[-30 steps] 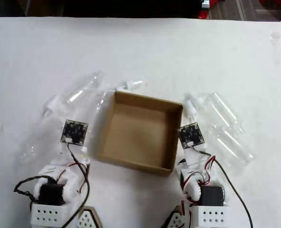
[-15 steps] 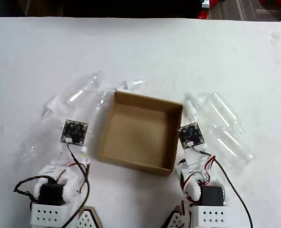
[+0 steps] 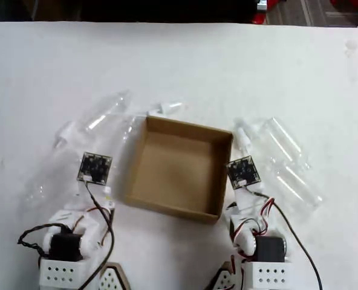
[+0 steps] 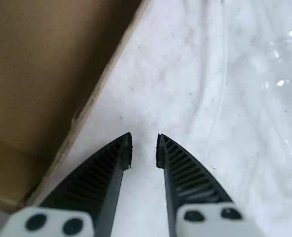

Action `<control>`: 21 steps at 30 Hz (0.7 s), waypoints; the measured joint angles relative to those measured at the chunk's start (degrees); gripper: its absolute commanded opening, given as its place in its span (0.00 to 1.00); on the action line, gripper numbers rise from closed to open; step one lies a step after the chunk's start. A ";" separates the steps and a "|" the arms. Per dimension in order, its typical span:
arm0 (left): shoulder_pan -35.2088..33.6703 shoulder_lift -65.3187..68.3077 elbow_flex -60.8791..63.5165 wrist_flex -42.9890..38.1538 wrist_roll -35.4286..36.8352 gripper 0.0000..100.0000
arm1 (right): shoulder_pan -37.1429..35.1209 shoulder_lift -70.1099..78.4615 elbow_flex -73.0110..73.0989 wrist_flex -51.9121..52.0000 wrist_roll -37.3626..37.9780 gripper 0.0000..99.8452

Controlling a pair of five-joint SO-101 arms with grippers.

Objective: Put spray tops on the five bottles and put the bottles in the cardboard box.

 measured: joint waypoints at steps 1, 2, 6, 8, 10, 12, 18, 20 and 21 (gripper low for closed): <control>0.00 0.00 0.00 0.00 0.09 0.02 | 0.00 0.00 0.00 0.00 0.00 0.07; 0.00 0.00 0.00 0.00 0.18 0.02 | 0.00 0.00 0.00 0.00 0.00 0.07; 0.00 0.00 0.00 0.00 0.35 0.02 | 0.00 0.00 0.00 0.00 0.00 0.07; 0.00 0.00 0.00 0.00 0.44 0.02 | 0.00 0.00 0.00 0.00 0.00 0.07; 0.00 0.00 0.00 0.00 0.44 0.02 | 0.00 0.00 0.00 0.00 0.00 0.07; 0.00 0.00 0.00 0.00 0.44 0.02 | 0.00 0.00 0.00 0.00 0.00 0.07; 0.00 0.00 0.00 0.00 0.44 0.02 | 0.00 0.00 0.00 0.00 0.00 0.07; 0.00 0.00 0.00 0.00 0.44 0.02 | 0.00 0.00 0.00 0.00 0.00 0.07; 0.00 0.00 0.00 0.00 0.44 0.02 | 0.00 0.00 0.00 0.00 0.00 0.07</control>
